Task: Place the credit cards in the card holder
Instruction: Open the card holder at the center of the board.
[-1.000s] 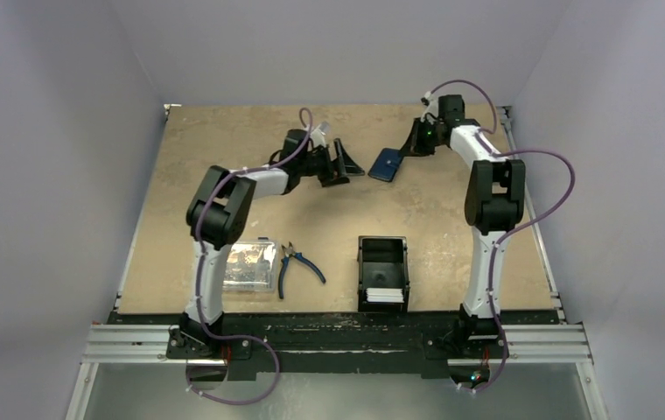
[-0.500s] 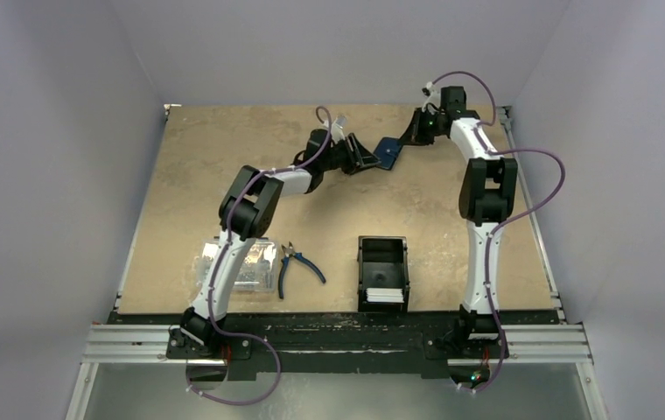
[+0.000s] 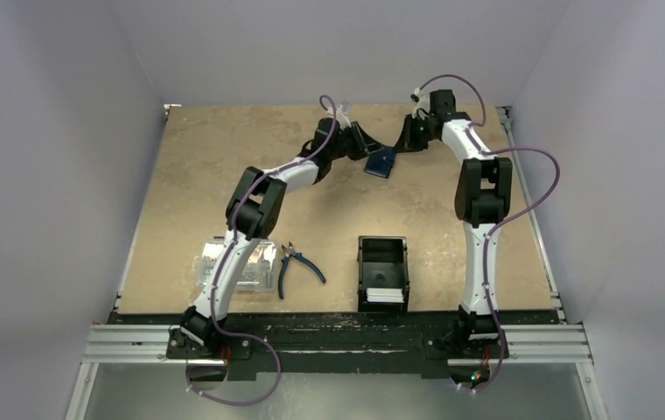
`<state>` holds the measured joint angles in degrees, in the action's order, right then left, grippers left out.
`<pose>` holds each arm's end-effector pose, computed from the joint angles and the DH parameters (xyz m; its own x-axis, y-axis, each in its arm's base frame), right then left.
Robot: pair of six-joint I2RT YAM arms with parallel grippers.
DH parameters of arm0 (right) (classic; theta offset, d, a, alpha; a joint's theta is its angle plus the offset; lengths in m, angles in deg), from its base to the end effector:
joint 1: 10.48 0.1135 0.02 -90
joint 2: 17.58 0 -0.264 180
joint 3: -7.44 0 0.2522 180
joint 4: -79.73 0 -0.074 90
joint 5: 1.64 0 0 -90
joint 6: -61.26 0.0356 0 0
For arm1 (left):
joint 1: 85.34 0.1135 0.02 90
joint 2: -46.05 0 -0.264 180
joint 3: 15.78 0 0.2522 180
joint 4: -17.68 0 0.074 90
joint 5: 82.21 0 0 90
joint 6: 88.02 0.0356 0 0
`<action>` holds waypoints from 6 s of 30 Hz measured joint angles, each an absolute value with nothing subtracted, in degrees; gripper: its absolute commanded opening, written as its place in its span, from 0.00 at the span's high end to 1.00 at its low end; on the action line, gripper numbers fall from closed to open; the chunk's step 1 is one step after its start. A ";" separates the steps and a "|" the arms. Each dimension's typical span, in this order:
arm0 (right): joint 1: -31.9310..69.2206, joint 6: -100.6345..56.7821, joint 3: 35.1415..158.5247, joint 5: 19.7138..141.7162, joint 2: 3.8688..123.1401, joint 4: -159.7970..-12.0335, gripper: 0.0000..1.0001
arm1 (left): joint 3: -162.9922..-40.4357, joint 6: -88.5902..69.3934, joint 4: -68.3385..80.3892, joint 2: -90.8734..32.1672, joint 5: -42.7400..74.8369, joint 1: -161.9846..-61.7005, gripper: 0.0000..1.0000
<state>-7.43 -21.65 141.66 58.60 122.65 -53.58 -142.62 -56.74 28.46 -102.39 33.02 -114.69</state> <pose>0.5356 0.0462 0.1725 -0.8310 0.0630 -0.5526 -0.2459 0.8496 0.4666 0.5014 -0.2994 0.1389 -0.7758 -0.4507 -0.4416 0.2799 0.3815 -0.8810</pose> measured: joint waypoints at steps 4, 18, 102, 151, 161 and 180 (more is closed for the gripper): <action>-6.52 -20.64 141.01 64.96 120.90 -52.86 0.55 | -143.80 -56.78 27.78 -104.53 31.45 -114.71 0.96; 5.72 -12.12 132.61 96.89 109.66 -53.17 0.37 | -146.10 -56.93 24.43 -107.02 28.30 -115.12 1.00; 8.00 -12.77 118.52 100.87 109.40 -72.84 1.00 | -148.83 -58.53 11.82 -105.12 18.99 -116.11 1.00; 4.68 -12.64 113.73 90.16 105.97 -73.06 0.48 | -143.67 -49.26 10.64 -100.05 35.32 -110.69 0.33; 3.04 -10.11 110.67 86.71 105.45 -75.79 0.51 | -141.49 -47.89 8.89 -98.98 32.87 -109.51 0.42; 3.80 -13.04 110.65 93.83 103.19 -70.96 0.43 | -147.54 -57.96 18.55 -107.87 35.69 -113.64 0.79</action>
